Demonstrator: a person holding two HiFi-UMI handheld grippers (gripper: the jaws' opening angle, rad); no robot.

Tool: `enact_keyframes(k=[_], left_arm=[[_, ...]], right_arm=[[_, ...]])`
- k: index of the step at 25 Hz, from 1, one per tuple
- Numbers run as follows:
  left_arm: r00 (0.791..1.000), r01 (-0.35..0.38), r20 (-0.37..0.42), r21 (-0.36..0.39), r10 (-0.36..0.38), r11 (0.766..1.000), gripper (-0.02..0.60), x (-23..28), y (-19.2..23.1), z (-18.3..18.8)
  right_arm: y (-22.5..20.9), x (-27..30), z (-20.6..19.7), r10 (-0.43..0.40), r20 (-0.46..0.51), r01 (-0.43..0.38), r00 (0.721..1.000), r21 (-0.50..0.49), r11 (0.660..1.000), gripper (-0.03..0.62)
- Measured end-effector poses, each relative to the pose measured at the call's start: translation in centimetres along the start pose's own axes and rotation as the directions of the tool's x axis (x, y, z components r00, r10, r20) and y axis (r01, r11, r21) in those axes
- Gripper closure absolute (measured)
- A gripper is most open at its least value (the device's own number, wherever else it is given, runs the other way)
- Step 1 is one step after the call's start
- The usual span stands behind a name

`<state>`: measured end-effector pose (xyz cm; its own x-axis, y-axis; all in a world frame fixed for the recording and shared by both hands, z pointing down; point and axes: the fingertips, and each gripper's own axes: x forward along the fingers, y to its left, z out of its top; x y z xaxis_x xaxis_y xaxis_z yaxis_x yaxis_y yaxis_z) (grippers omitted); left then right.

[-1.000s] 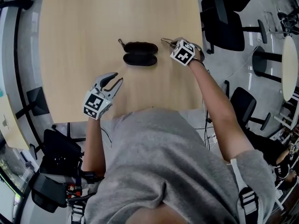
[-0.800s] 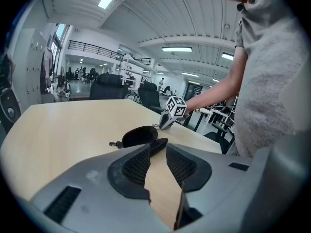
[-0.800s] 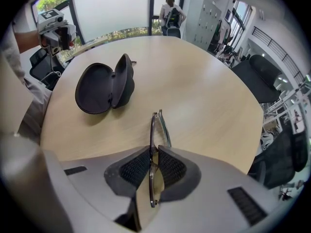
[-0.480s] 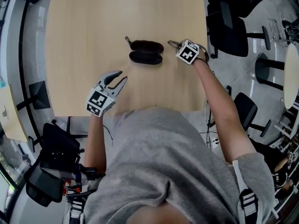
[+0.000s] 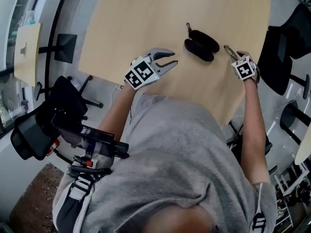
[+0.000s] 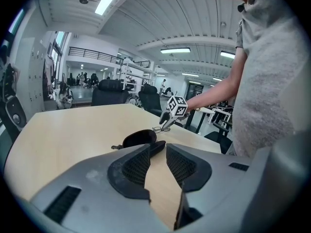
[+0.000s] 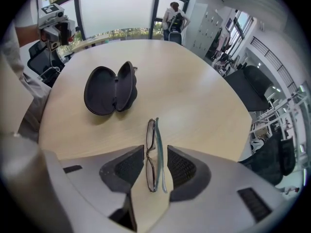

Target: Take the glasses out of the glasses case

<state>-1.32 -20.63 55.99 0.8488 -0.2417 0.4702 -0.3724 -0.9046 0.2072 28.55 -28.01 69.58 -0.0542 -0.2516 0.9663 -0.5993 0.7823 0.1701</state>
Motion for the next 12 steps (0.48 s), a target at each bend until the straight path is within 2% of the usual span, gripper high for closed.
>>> enact_keyframes(k=[6,10,12], left_arm=[[0.999,-0.037,0.030,0.016,0.036,0.999,0.480,-1.2,0.8,1.2],[0.993,-0.078,0.092,0.036,0.075,0.996,0.480,-4.2,-2.4,3.6],[0.987,-0.102,0.129,0.028,0.097,0.994,0.480,-5.2,-2.9,4.6]], right_arm=[[-1.2,-3.4,3.3,-0.082,0.105,0.083,0.991,-0.005,0.997,0.461],[-0.3,-10.8,4.4,-0.189,0.227,0.186,0.955,0.037,0.982,0.465],[0.0,-13.9,5.3,-0.223,0.302,0.212,0.927,0.069,0.975,0.558]])
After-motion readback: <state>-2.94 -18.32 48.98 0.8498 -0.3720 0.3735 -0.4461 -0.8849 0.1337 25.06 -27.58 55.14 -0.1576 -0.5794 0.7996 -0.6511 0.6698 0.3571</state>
